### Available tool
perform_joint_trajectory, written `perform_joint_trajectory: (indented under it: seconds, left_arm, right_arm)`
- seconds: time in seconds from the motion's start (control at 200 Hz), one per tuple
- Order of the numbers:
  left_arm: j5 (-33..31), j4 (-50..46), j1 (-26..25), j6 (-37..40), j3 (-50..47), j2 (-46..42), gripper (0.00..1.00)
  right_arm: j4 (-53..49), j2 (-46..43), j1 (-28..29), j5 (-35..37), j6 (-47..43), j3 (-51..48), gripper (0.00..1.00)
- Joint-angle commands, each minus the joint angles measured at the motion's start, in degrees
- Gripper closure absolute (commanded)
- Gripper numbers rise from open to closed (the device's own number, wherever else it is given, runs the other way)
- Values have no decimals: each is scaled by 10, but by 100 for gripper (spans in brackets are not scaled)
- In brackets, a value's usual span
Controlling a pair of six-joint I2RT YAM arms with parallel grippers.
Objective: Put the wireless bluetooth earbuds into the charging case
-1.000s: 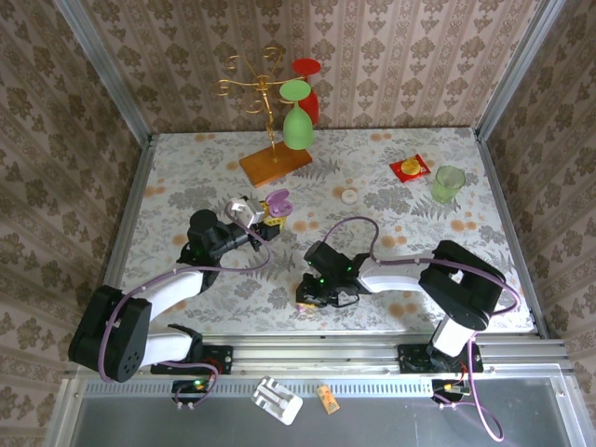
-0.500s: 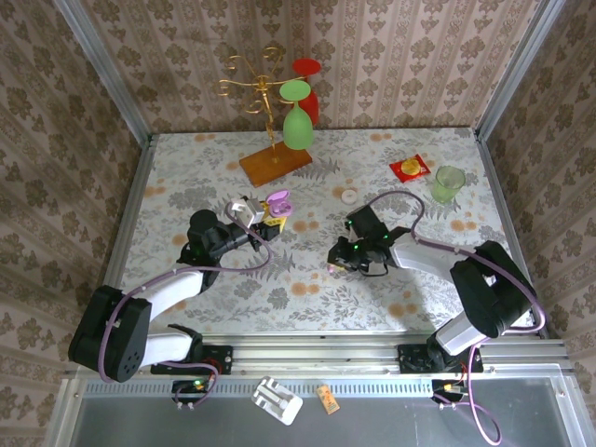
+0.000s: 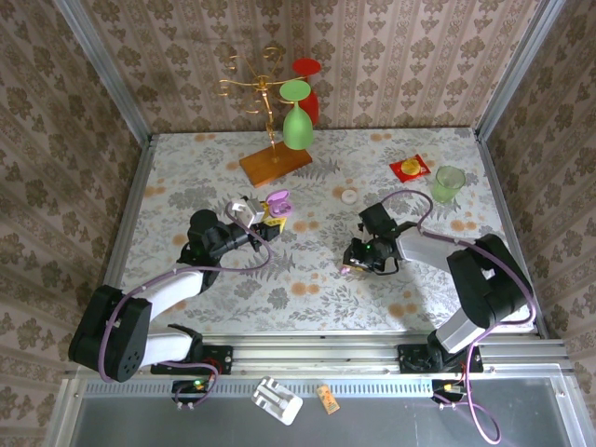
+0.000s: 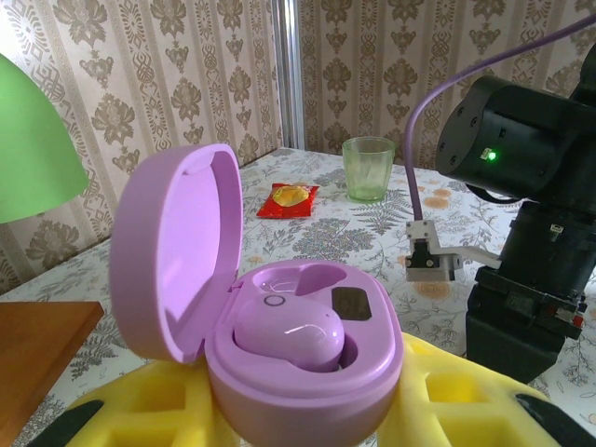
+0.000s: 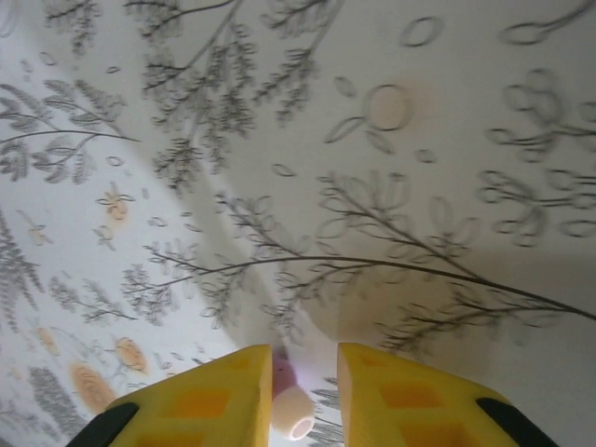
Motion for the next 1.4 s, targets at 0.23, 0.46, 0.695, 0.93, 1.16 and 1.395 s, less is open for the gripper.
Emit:
perform_joint_trajectory:
  seconds: [0.23,0.46,0.695,0.93,1.16,1.395]
  left_arm:
    - [11,14,5,-1,5,3,76]
    - [10,21,4,-4,5,8,76]
    - [13,21,3,-8,5,8,76]
    - [20,14,4,-6,7,5,77]
    - [24,21,3,-9,10,15,77]
    - [24,24,3,-10,9,17,77]
  right_arm:
    - [-68,-57,1,46,-54,16,69]
    - [-28,-6,18,-22,-92,49,67]
    - [-8,57,28,-45,-149,85,65]
    - [-5,56,26,-59,-180,54,63]
    - [10,19,26,-68,-173,1,63]
    - [1,-10,24,-67,-175,-27,66]
